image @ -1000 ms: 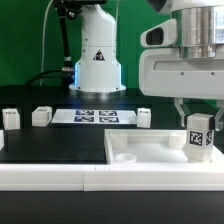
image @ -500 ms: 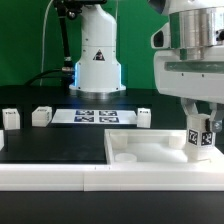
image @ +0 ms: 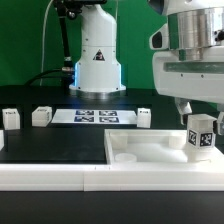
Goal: Assemble one leg
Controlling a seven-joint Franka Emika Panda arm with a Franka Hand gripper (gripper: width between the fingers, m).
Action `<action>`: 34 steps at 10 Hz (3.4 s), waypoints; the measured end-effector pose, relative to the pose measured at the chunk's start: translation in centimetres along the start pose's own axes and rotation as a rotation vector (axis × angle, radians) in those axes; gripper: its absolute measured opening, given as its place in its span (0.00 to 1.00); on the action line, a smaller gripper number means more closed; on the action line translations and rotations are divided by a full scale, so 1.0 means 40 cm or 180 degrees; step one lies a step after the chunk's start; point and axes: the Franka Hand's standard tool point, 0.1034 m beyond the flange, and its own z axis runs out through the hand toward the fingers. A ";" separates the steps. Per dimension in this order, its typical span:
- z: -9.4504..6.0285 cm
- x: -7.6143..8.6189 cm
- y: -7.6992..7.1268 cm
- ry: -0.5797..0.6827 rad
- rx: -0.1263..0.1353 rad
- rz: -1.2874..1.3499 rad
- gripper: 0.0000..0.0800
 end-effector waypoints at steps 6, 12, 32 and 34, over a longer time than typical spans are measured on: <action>-0.004 -0.007 -0.010 -0.0014 -0.0260 -0.2134 0.81; 0.003 -0.006 -0.010 -0.0004 -0.0417 -0.3645 0.81; 0.008 0.007 -0.005 0.0109 -0.0138 -0.0706 0.36; 0.010 -0.003 -0.007 0.0125 -0.0123 -0.0067 0.36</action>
Offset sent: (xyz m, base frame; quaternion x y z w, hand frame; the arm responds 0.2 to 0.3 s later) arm 0.0093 0.0012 0.0040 -0.0657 0.0372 -0.3291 0.9413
